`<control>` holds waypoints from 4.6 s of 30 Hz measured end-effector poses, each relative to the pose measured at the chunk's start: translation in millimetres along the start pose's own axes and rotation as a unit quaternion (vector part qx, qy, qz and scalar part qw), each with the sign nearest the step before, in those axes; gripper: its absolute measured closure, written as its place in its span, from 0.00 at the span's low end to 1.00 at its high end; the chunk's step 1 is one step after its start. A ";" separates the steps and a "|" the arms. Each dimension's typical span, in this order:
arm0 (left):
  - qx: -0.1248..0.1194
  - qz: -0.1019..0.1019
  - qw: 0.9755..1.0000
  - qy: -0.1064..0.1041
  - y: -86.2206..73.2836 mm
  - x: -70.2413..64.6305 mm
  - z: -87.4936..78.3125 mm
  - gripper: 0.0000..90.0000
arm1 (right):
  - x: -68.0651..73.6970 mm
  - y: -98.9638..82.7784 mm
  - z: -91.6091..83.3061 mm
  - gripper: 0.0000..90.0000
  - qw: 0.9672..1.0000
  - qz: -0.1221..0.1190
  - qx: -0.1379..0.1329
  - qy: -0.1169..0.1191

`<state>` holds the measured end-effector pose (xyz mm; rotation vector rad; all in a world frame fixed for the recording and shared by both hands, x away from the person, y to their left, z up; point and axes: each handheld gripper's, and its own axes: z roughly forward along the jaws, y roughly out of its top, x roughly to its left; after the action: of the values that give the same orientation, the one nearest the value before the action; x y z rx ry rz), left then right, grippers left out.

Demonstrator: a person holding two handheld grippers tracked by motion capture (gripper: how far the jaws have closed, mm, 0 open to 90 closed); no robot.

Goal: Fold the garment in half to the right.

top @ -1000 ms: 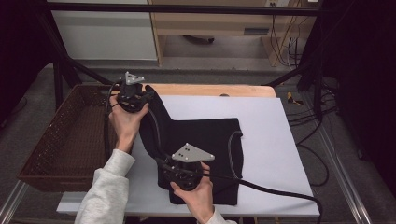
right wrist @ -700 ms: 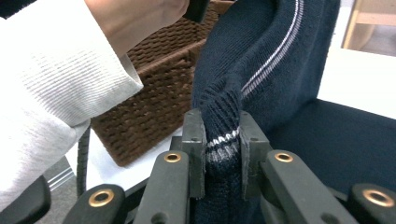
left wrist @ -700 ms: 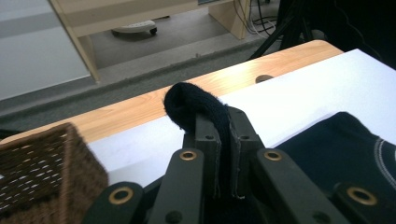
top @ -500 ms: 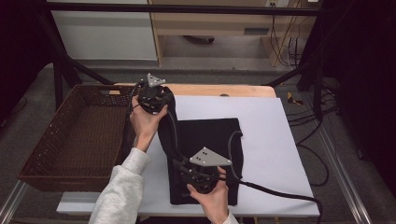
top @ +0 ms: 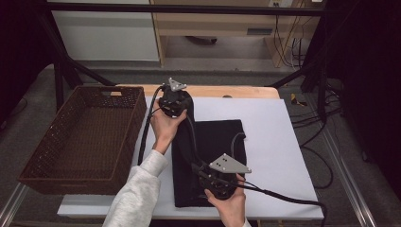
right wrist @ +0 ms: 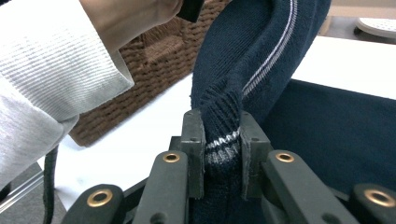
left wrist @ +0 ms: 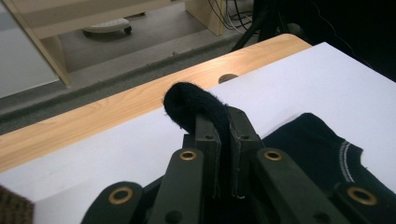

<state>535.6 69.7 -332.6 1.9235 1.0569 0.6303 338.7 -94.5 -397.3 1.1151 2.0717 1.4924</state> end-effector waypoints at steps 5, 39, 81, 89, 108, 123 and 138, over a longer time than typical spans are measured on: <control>0.005 0.001 1.000 -0.010 -0.1 -10.2 10.0 0.94 | -5.8 -5.7 -7.2 0.85 1.000 0.003 0.002 -0.014; -0.017 0.022 0.995 -0.096 -12.5 -63.9 72.9 0.52 | -56.5 -51.7 -30.8 0.72 0.987 0.044 0.052 -0.144; 0.039 -0.022 0.990 -0.136 -172.9 -20.1 -53.3 0.04 | -119.8 -69.4 -36.7 0.41 0.987 0.046 0.151 -0.028; 0.058 -0.015 0.988 -0.142 -193.2 -27.9 -57.3 0.04 | -116.7 -74.3 -35.3 0.69 0.985 0.059 0.161 -0.030; 0.095 -0.008 0.978 -0.186 -210.8 -51.2 -62.0 0.29 | -121.3 -70.1 -42.7 0.84 0.983 0.043 0.167 -0.056; 0.109 0.003 0.976 -0.187 -210.6 -62.5 -64.5 0.63 | -154.9 -30.9 -19.6 0.47 0.993 -0.006 0.074 -0.086; 0.109 0.012 0.976 -0.186 -210.1 -64.6 -64.1 0.66 | -217.5 -12.8 64.4 0.65 0.988 0.014 0.101 -0.119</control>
<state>363.3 104.8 -479.3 2.1394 0.8896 0.1564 513.5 -221.4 -467.6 1.3324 2.0797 1.1158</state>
